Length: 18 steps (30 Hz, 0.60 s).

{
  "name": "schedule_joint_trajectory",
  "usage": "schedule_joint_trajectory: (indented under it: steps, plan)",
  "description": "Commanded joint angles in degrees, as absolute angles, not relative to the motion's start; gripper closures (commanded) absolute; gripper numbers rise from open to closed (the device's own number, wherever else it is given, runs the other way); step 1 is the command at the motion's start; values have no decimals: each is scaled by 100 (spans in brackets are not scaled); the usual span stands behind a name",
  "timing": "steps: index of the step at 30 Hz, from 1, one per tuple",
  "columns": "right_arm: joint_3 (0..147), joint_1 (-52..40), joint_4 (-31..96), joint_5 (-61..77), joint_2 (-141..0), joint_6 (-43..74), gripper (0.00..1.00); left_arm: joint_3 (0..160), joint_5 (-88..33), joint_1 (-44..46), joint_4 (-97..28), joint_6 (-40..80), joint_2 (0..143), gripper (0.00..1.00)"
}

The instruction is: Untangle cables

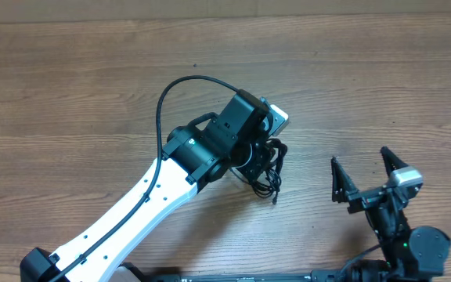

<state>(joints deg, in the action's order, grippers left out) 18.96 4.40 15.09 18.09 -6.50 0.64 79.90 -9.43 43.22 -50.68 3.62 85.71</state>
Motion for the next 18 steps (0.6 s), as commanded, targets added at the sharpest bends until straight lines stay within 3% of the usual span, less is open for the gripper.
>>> schedule_joint_trajectory:
  steps: [1, 8, 14, 18]
  plan:
    - [2565, 425, 1831, 2134, -1028, 45, 0, 8167, -1061, 4305, -5109, 220, 8420, 96]
    - [3677, 423, 3024, 3730, -2451, -821, 0, 8167, -1284, 4305, -5116, 228, 8420, 96]
    - [3887, 423, 3183, 4976, -3347, -823, 0, 8167, -1568, 4305, -5131, 165, 8420, 96]
    - [3887, 423, 3087, 5072, -3723, -683, 0, 8169, -1638, 4303, -5238, 123, 8420, 96]
